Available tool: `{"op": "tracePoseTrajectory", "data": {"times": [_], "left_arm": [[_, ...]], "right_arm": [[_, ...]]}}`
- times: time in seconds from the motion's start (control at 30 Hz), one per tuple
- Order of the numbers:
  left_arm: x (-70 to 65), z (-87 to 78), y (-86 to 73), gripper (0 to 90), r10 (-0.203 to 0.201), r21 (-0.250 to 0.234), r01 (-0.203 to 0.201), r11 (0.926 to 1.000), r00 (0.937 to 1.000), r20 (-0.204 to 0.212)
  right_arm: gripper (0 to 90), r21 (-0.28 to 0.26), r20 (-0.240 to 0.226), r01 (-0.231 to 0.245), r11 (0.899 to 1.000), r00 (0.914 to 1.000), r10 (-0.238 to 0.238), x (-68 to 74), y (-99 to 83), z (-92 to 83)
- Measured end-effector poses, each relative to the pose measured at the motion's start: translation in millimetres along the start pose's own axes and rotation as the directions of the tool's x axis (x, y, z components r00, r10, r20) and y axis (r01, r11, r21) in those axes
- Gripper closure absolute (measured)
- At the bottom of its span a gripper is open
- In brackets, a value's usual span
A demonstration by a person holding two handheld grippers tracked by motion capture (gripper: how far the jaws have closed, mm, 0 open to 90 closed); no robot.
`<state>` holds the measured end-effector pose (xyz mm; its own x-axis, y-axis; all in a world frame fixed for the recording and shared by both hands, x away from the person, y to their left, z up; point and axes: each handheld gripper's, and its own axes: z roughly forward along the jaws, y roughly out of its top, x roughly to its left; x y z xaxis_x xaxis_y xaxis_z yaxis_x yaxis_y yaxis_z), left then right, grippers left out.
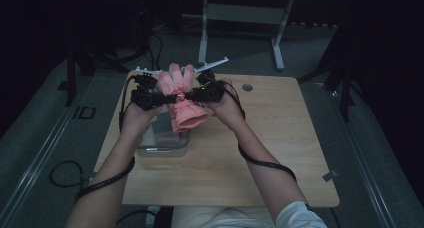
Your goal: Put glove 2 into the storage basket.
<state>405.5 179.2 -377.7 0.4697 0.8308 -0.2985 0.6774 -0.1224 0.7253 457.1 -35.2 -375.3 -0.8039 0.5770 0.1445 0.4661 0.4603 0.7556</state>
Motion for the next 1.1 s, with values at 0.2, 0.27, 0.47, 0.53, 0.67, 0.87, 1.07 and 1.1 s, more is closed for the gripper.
{"op": "tracePoseTrajectory", "data": {"times": [0.2, 0.27, 0.47, 0.53, 0.67, 0.87, 1.07, 1.1], "left_arm": [[18.3, -9.6, -6.4, 74.9, -0.03, -0.008, 0.03, 0.9995, 0.9992, -0.025], [24.3, -9.5, -8.8, 74.8, -0.041, -0.005, 0.041, 0.9992, 0.9988, -0.025], [39.5, -1.2, -16.5, 74.8, -0.065, 0.011, 0.066, 0.9978, 0.9973, -0.033], [44.6, 3.5, -20.4, 74.8, -0.076, 0.019, 0.077, 0.9969, 0.9967, -0.03], [52.6, 18.4, -30.0, 74.8, -0.098, 0.05, 0.099, 0.9938, 0.9946, -0.034], [65.0, 37.7, -44.3, 74.7, -0.139, 0.094, 0.141, 0.9855, 0.9898, -0.033], [71.8, 49.6, -57.2, 74.6, -0.186, 0.13, 0.189, 0.9732, 0.9819, -0.036], [72.0, 50.9, -58.6, 74.5, -0.189, 0.135, 0.193, 0.9718, 0.9811, -0.04]], "right_arm": [[68.1, 0.016, -0.022, 0.024, 1.0, 0.9995, -0.023, 10.0, 13.4, 20.5], [68.2, 0.024, -0.026, 0.022, 0.999, 0.9994, -0.022, 11.9, 15.3, 28.0], [68.2, 0.051, -0.026, 0.015, 0.999, 0.9996, -0.013, 11.9, 13.8, 48.4], [68.3, 0.063, -0.016, 0.016, 0.998, 0.9998, -0.015, 12.2, 11.8, 54.7], [68.3, 0.087, -0.007, 0.006, 0.996, 1.0, -0.005, 10.6, 6.3, 64.6], [68.4, 0.139, -0.007, -0.038, 0.99, 0.9992, 0.04, 2.5, -12.8, 91.6], [68.4, 0.182, -0.008, -0.072, 0.981, 0.9972, 0.074, 0.3, -26.5, 108.2], [68.4, 0.186, -0.009, -0.074, 0.98, 0.997, 0.077, 0.1, -28.1, 109.9]]}}
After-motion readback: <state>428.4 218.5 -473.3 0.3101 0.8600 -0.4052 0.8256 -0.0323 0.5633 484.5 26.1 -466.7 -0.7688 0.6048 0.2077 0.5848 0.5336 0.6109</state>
